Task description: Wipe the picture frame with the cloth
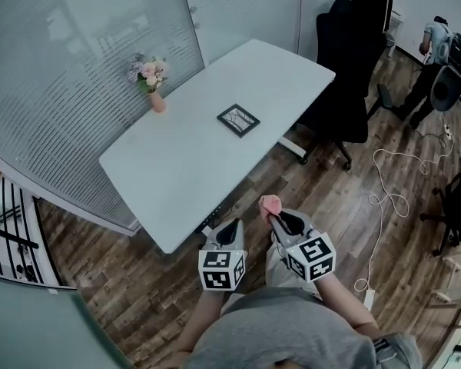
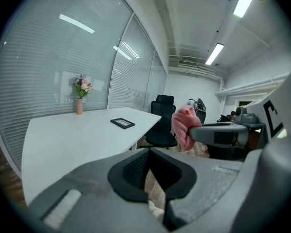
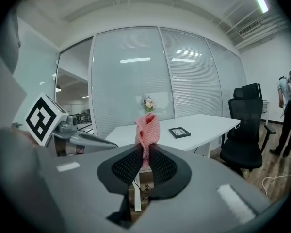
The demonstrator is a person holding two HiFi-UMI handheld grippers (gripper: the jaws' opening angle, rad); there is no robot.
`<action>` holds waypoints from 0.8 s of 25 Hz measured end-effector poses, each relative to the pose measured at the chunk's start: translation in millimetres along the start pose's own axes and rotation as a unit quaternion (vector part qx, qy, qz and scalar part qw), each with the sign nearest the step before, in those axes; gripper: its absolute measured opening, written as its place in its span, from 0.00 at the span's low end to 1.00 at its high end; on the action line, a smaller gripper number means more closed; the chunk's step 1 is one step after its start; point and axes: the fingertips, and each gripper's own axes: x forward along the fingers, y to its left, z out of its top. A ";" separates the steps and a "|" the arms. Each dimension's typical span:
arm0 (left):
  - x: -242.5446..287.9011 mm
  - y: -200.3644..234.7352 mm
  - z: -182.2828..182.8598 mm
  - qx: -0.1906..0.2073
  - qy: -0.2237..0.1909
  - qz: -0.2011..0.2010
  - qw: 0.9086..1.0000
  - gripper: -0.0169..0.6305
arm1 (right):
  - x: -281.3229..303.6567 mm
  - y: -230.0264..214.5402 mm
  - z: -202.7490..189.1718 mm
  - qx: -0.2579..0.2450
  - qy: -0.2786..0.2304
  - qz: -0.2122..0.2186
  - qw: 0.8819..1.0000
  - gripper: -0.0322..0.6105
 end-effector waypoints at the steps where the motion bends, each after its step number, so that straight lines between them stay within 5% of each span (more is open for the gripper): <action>1: 9.4 3.9 4.4 0.000 0.001 0.003 1.000 0.03 | 9.0 -7.4 4.7 -0.004 -0.001 0.005 1.000 0.11; 20: 179.6 72.3 103.1 -0.060 -0.002 0.093 0.994 0.03 | 161.2 -154.2 90.3 -0.059 0.018 0.105 0.993 0.11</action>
